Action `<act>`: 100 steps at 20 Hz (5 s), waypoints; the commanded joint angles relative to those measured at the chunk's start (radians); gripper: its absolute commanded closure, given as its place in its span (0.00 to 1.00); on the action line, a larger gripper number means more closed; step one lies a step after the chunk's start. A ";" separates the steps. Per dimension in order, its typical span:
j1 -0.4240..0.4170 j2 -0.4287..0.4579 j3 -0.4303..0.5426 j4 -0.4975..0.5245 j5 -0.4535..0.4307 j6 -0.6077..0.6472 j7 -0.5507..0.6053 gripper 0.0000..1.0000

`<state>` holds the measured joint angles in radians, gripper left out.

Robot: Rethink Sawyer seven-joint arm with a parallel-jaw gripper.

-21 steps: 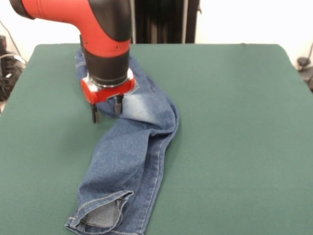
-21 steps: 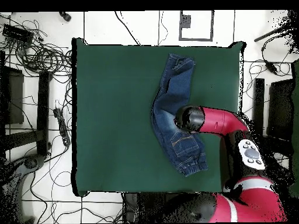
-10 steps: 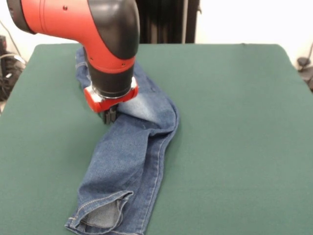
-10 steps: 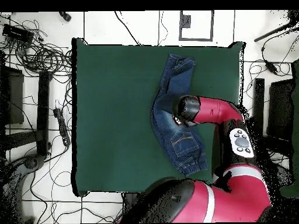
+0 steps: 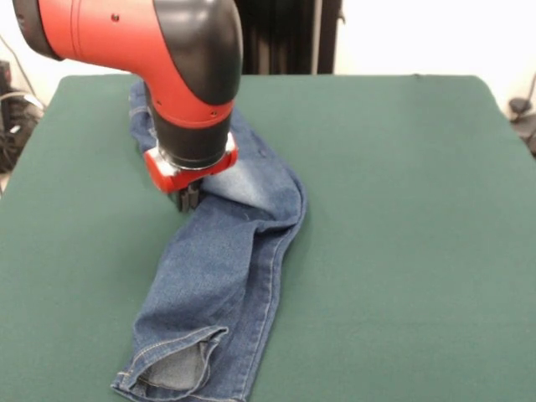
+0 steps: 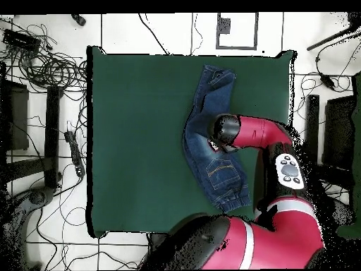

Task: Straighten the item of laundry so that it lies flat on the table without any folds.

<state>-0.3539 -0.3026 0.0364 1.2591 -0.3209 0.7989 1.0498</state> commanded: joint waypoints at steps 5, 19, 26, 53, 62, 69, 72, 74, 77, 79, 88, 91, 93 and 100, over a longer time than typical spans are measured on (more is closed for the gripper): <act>0.026 0.018 0.048 0.168 0.027 -0.104 0.212 0.00; 0.012 0.003 0.071 0.187 0.096 -0.035 0.217 0.00; 0.030 -0.010 0.058 0.173 0.118 -0.014 0.220 0.00; 0.098 -0.044 0.017 0.117 0.153 0.076 0.220 0.00; 0.096 -0.029 0.022 0.127 0.162 0.022 0.227 0.00; 0.082 0.034 0.020 0.138 0.146 -0.155 0.251 0.00; 0.084 0.045 0.016 0.135 0.136 -0.190 0.251 0.00; 0.082 0.057 0.013 0.138 0.135 -0.212 0.252 0.00; 0.088 0.081 0.003 0.129 0.125 -0.255 0.254 0.00; 0.093 0.095 -0.004 0.123 0.122 -0.281 0.256 0.00; 0.080 0.167 -0.004 0.083 0.096 -0.374 0.236 0.00; 0.071 0.190 0.003 0.065 0.093 -0.385 0.225 0.00; 0.057 0.205 0.020 0.060 0.101 -0.384 0.213 0.00; -0.001 0.277 0.085 0.016 0.184 -0.256 0.147 0.00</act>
<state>-0.3075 -0.3043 -0.0028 1.3077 -0.1472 0.6648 1.0498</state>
